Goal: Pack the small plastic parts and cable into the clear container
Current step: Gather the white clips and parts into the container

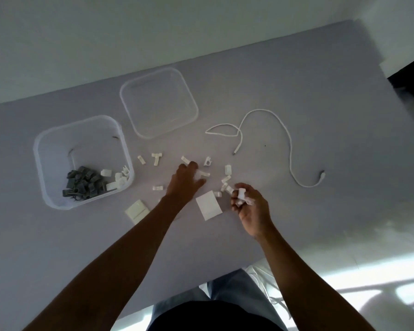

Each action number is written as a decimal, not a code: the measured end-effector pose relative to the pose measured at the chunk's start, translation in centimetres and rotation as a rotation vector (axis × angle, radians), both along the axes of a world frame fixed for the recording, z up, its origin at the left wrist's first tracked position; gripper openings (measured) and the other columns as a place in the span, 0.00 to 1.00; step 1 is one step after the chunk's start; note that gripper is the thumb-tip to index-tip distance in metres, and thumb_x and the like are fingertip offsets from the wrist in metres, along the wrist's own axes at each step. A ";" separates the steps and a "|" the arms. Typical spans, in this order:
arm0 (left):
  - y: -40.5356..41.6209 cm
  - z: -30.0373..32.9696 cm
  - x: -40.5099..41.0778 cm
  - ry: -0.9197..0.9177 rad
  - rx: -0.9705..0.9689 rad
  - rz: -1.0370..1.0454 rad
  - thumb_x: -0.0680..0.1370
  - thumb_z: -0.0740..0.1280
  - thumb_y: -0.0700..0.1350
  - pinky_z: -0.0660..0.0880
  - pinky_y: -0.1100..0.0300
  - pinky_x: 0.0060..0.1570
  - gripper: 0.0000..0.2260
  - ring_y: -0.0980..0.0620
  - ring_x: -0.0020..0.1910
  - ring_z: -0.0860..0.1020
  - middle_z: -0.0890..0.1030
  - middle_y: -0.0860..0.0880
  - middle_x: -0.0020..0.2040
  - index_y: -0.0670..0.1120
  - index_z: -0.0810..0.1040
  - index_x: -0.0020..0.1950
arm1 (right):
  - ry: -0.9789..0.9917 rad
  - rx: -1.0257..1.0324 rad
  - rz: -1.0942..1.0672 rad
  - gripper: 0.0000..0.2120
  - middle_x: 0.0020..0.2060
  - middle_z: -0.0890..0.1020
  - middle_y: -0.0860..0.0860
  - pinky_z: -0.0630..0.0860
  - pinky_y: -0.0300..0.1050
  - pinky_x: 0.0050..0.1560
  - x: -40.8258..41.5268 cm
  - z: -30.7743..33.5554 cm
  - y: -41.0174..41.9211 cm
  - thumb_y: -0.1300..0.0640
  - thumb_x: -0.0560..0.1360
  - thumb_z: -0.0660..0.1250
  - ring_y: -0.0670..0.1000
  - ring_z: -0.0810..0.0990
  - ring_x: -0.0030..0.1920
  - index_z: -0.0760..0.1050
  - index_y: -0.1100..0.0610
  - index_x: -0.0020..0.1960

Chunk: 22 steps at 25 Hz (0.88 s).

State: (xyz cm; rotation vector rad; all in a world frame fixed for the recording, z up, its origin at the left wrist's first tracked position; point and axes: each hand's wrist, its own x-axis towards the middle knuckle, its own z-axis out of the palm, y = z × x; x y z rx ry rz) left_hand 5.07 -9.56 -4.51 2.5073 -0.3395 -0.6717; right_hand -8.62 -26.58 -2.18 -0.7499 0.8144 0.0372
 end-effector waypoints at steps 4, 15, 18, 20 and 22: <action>-0.7 0.0 0.6 -0.017 -0.041 0.104 0.77 0.66 0.45 0.73 0.53 0.44 0.09 0.38 0.47 0.79 0.81 0.39 0.48 0.42 0.75 0.54 | 0.236 -0.318 0.010 0.12 0.29 0.75 0.55 0.67 0.43 0.29 -0.6 -1.1 -1.4 0.56 0.77 0.65 0.53 0.71 0.27 0.76 0.58 0.36; -2.0 2.8 3.6 0.505 -0.332 0.503 0.75 0.62 0.46 0.59 0.62 0.28 0.13 0.51 0.24 0.64 0.70 0.46 0.28 0.43 0.72 0.32 | 0.140 -1.427 0.648 0.08 0.44 0.79 0.53 0.75 0.45 0.42 0.3 -4.2 -0.2 0.53 0.73 0.71 0.54 0.79 0.45 0.76 0.55 0.51; -3.0 1.7 3.9 0.008 -0.047 0.200 0.76 0.67 0.57 0.65 0.59 0.35 0.20 0.52 0.29 0.71 0.75 0.48 0.28 0.45 0.70 0.30 | 0.141 -1.286 0.448 0.10 0.44 0.80 0.55 0.77 0.48 0.44 0.7 -4.0 -1.1 0.53 0.75 0.70 0.53 0.78 0.44 0.75 0.60 0.49; -3.6 1.3 3.9 -0.076 0.057 0.097 0.74 0.69 0.61 0.72 0.59 0.40 0.18 0.48 0.37 0.78 0.82 0.48 0.38 0.46 0.77 0.39 | 0.169 -1.275 0.384 0.12 0.45 0.79 0.55 0.77 0.50 0.45 1.5 -3.7 -1.7 0.51 0.76 0.69 0.53 0.77 0.44 0.75 0.60 0.50; -4.3 0.9 3.8 -0.103 0.159 0.000 0.72 0.69 0.63 0.77 0.54 0.44 0.22 0.42 0.44 0.81 0.83 0.44 0.45 0.44 0.78 0.49 | 0.143 -1.313 0.400 0.13 0.45 0.78 0.55 0.76 0.46 0.44 2.8 -3.1 -2.2 0.51 0.76 0.69 0.52 0.76 0.45 0.74 0.60 0.50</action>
